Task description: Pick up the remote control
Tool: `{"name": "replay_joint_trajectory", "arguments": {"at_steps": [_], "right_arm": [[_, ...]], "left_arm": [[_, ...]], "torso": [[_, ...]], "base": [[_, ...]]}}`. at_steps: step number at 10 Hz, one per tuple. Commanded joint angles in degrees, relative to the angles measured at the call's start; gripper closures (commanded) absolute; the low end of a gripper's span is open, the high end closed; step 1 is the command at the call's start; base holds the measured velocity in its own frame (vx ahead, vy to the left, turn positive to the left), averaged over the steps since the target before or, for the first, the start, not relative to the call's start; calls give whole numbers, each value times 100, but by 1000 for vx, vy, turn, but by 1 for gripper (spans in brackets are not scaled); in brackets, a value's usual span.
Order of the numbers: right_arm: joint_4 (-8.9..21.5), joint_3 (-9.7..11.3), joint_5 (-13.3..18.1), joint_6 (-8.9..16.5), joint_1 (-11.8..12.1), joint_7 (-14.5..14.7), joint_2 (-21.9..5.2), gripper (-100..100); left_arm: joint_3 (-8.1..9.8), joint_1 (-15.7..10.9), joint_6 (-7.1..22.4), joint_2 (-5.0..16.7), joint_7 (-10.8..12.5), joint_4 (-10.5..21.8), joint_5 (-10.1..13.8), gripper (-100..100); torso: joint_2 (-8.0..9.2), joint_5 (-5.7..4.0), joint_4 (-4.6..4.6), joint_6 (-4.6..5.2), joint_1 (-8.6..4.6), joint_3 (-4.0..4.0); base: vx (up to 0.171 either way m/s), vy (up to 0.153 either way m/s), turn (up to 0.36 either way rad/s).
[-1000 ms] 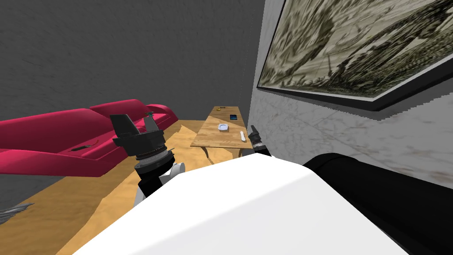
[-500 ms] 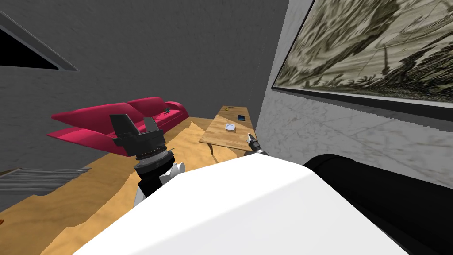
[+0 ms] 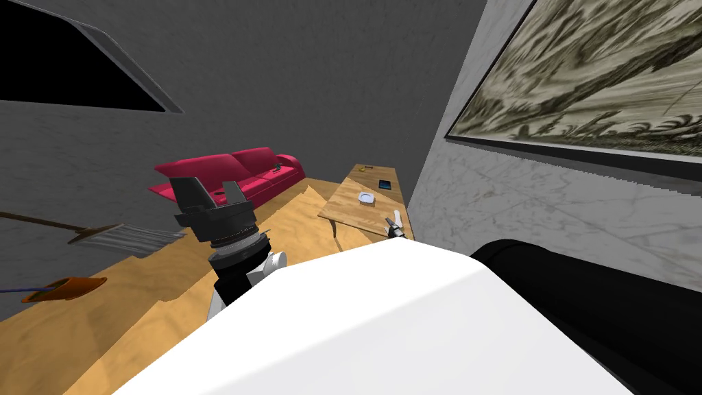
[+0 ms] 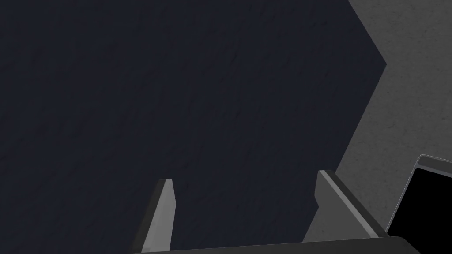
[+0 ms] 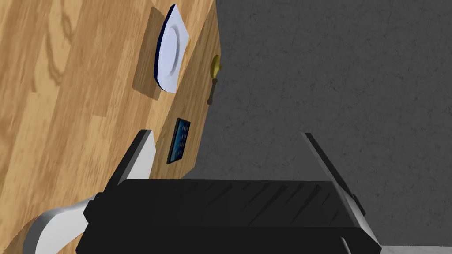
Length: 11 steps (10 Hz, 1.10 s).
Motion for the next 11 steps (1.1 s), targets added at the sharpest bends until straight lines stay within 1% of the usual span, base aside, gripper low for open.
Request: {"name": "replay_joint_trajectory", "arguments": {"at_steps": [1, 2, 3, 4, 5, 6, 7, 8, 9, 10, 11], "right_arm": [[286, 176, -13, 2, 286, -161, -286, -100], [308, 176, -13, 2, 289, -161, -370, -100], [308, 176, -13, 2, 289, -161, -370, -100], [473, 298, -28, 35, 424, -288, -631, -100], [538, 298, -28, 35, 424, -288, -634, -100], [747, 427, -43, 71, 555, -424, -906, -100], [774, 427, -43, 71, 555, -424, -906, -100], [915, 562, -58, 111, 680, -571, -1185, -100], [1012, 562, -58, 111, 680, -571, -1185, -100], [1252, 702, -73, 153, 796, -726, -1431, -100], [1252, 702, -73, 153, 796, -726, -1467, -100]], "left_arm": [[0, 0, 0, 0, 0, 0, 0, 0], [0, 0, 0, 0, 0, 0, 0, 0], [1, 1, 0, 0, 0, 0, 0, 0], [1, 1, 0, 0, 0, 0, 0, 0], [0, 0, 0, 0, 0, 0, 0, 0], [1, 1, 0, 0, 0, 0, 0, 0], [0, 0, 0, 0, 0, 0, 0, 0], [1, 1, 0, 0, 0, 0, 0, 0], [0, 0, 0, 0, 0, 0, 0, 0], [1, 1, 0, 0, 0, 0, 0, 0], [1, 0, 0, 0, 0, 0, 0, 0]], "torso": [[0, 0, 0, 0, 0, 0], [0, 0, 0, 1, 1, 0], [3, 0, 0, 5, -3, 1], [5, -2, 1, 5, -8, 3], [6, -1, 1, 0, -8, 3], [6, -2, 1, 5, -10, 3], [4, -2, 1, -1, -9, 3], [5, -2, 1, 7, -11, 3], [5, -3, 1, 1, -11, 3], [5, -3, 2, 6, -12, 3], [4, -2, 1, 1, -13, 2]], "base": [[19, 36, 366], [12, 21, 166], [1, 7, 16], [0, 19, 323], [3, 6, 161], [4, 13, 326], [6, 4, 145], [5, 9, 278], [4, 1, 171], [3, 4, 263], [3, -4, 157]]}}
